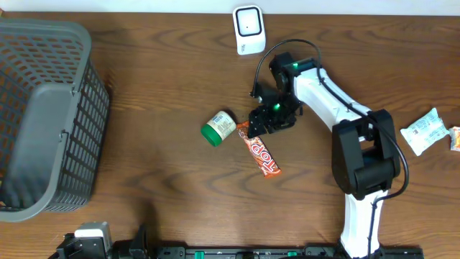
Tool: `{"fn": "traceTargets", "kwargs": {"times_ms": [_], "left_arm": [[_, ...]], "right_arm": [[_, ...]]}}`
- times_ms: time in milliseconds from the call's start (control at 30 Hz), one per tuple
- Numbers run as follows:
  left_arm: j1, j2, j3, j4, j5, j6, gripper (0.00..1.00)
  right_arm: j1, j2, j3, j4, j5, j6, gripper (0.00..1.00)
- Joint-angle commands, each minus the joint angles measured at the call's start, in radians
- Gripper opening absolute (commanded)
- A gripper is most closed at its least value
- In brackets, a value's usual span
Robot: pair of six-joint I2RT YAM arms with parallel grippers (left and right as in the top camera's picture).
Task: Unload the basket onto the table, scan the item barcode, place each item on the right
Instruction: 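Move the right gripper to the TOP chocolate bar and grasp it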
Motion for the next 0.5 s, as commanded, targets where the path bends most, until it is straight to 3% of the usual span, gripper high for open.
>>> {"fn": "traceTargets", "kwargs": {"times_ms": [0,467], "left_arm": [[0.004,-0.003,0.003,0.001,0.010,0.016,0.98],[0.004,-0.003,0.003,0.001,0.010,0.016,0.98]], "right_arm": [[0.011,0.009,-0.001,0.035,-0.008,-0.040,0.69],[0.069,0.052,-0.001,0.080,-0.005,-0.109,0.66]]}}
